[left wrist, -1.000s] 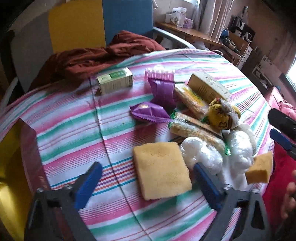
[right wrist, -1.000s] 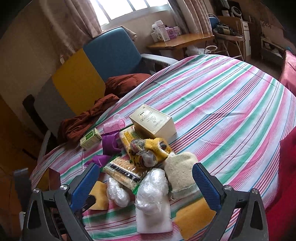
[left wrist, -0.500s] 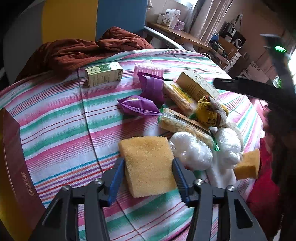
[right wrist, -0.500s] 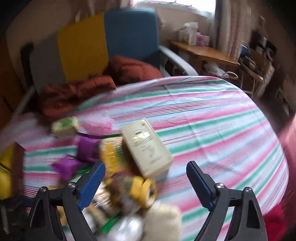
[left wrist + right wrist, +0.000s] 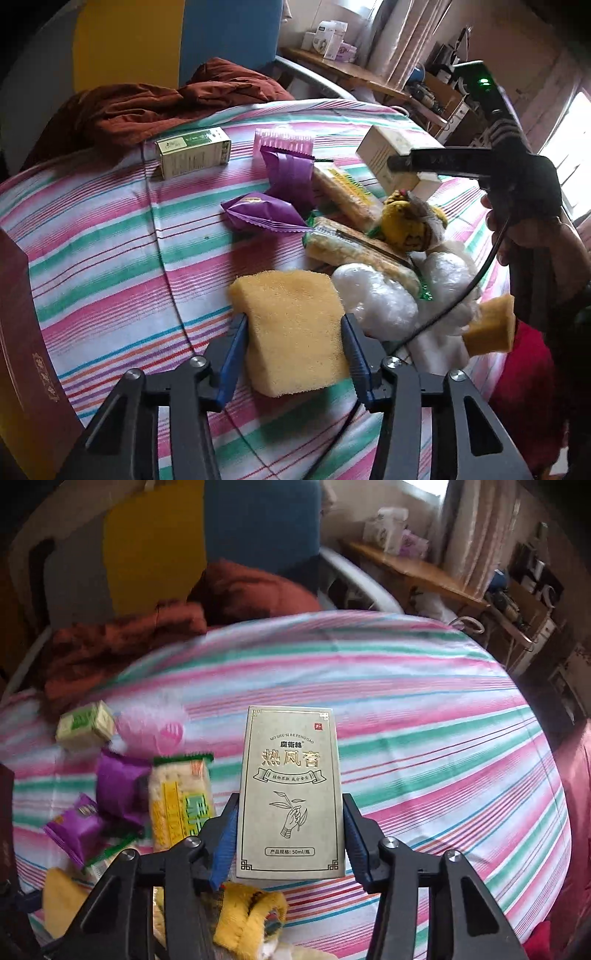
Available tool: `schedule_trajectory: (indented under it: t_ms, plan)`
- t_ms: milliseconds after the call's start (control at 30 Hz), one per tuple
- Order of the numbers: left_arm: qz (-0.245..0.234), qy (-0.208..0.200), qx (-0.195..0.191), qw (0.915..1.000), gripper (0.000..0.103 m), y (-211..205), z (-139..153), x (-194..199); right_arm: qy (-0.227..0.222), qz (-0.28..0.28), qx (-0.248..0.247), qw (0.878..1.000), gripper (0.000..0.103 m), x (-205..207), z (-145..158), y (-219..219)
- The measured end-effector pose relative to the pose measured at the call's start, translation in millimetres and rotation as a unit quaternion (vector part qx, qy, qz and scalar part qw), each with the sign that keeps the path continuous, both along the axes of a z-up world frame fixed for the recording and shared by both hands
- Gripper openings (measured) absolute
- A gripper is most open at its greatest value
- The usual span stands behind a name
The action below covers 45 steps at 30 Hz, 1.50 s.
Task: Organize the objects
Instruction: 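Grasp the yellow sponge with the left tool while the right tool grasps the cream box, then carry sponge and cream box into the gold tray and open both tools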
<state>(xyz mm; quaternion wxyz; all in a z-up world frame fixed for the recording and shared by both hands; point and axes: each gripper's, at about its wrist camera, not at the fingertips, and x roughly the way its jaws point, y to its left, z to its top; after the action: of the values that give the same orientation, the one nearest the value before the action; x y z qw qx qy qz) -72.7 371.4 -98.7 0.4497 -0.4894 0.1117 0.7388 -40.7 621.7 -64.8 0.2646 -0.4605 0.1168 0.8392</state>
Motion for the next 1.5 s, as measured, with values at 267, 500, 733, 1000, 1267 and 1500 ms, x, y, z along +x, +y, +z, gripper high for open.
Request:
schedule_trajectory:
  t_ms: [267, 500, 733, 1000, 1267, 1500]
  plan:
    - [0.011, 0.006, 0.052, 0.9986, 0.05, -31.8, 39.1, 11.6, 0.092, 0.0, 0.003, 0.996, 0.051, 28.4, 63.6, -16.7]
    - [0.076, 0.024, 0.079, 0.9937, 0.051, -109.2, 75.2, 15.0, 0.128, 0.088, -0.023, 0.988, 0.051, 32.5, 92.6, -91.1]
    - [0.198, 0.048, 0.069, 0.9766, 0.052, -227.7, 83.9, 2.5, 0.132, 0.199, -0.08, 0.968, 0.051, 8.0, 94.3, -192.7]
    - [0.297, 0.051, 0.022, 0.9534, 0.059, -333.6, 58.3, 6.6, 0.094, 0.291, -0.148, 0.941, 0.051, -45.8, 64.4, -311.0]
    - [0.361, 0.037, 0.026, 0.9313, 0.079, -386.9, 46.5, 13.9, 0.084, 0.313, -0.223, 0.92, 0.057, -105.2, 40.5, -398.4]
    - [0.374, 0.051, 0.037, 0.9251, 0.081, -399.6, 50.7, 16.7, 0.066, 0.322, -0.209, 0.921, 0.063, -100.4, 30.0, -417.4]
